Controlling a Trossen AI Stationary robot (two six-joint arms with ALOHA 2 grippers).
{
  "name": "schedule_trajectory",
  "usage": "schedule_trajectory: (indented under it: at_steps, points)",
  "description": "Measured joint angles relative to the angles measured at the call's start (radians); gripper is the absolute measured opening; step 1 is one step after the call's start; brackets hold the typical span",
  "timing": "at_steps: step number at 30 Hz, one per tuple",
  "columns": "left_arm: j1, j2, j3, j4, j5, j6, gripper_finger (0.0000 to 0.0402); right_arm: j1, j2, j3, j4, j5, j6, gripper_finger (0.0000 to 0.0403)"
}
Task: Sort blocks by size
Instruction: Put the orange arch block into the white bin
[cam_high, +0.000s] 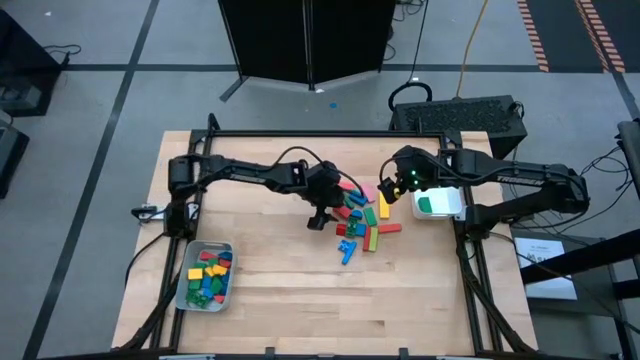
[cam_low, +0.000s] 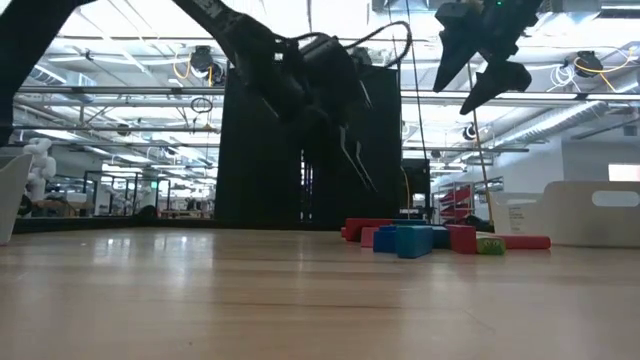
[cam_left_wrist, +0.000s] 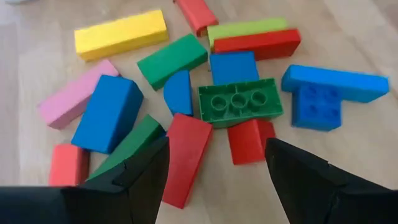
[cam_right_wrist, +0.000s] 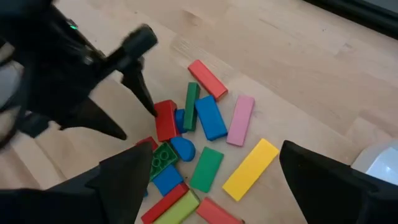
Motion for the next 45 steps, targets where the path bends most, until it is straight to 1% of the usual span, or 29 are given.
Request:
schedule_trajectory:
  at_steps: [4, 9, 11, 13, 15, 19, 23, 31, 34, 39, 42, 45]
  points:
    - [0.001, 0.044, 0.000, 0.021, -0.051, 0.002, 0.0265, 0.000, -0.001, 0.000, 0.000, 0.000, -0.001, 0.0341]
    - [0.003, 0.084, 0.003, 0.037, -0.059, 0.003, 0.0264, 0.000, -0.001, 0.000, 0.000, 0.000, -0.001, 0.0341]
    - [0.002, 0.096, 0.005, 0.051, -0.087, -0.005, 0.0256, 0.000, -0.001, 0.000, 0.000, 0.000, -0.001, 0.0341]
    - [0.002, 0.107, 0.003, 0.042, -0.116, -0.028, 0.0241, 0.000, -0.001, 0.000, 0.000, 0.000, 0.000, 0.0341]
    - [0.003, 0.114, -0.002, 0.037, -0.109, -0.052, 0.0219, 0.000, -0.001, 0.000, 0.000, 0.001, -0.001, 0.0341]
    - [0.002, 0.109, 0.001, 0.044, -0.177, -0.054, 0.0159, 0.000, -0.001, 0.000, 0.001, 0.001, -0.005, 0.0341]
    - [0.002, 0.110, 0.000, 0.047, -0.190, -0.064, 0.0104, 0.000, -0.001, 0.000, 0.001, 0.001, -0.008, 0.0341]
    - [0.002, 0.103, 0.000, 0.041, -0.190, -0.200, 0.0103, 0.000, -0.001, 0.000, 0.001, 0.006, -0.030, 0.0341]
    - [0.002, 0.066, 0.000, 0.020, -0.190, -0.237, 0.0103, 0.000, -0.001, 0.000, 0.001, 0.006, -0.037, 0.0341]
    - [0.012, -0.049, 0.027, -0.032, -0.191, -0.267, 0.0103, 0.000, -0.001, 0.000, 0.004, 0.006, -0.054, 0.0341]
    - [0.032, -0.143, 0.034, -0.034, -0.236, -0.310, 0.0103, 0.000, -0.001, 0.000, 0.025, 0.006, -0.058, 0.0341]
    - [0.068, -0.244, 0.035, -0.027, -0.292, -0.380, 0.0103, 0.001, -0.001, 0.000, 0.095, 0.005, -0.079, 0.0341]
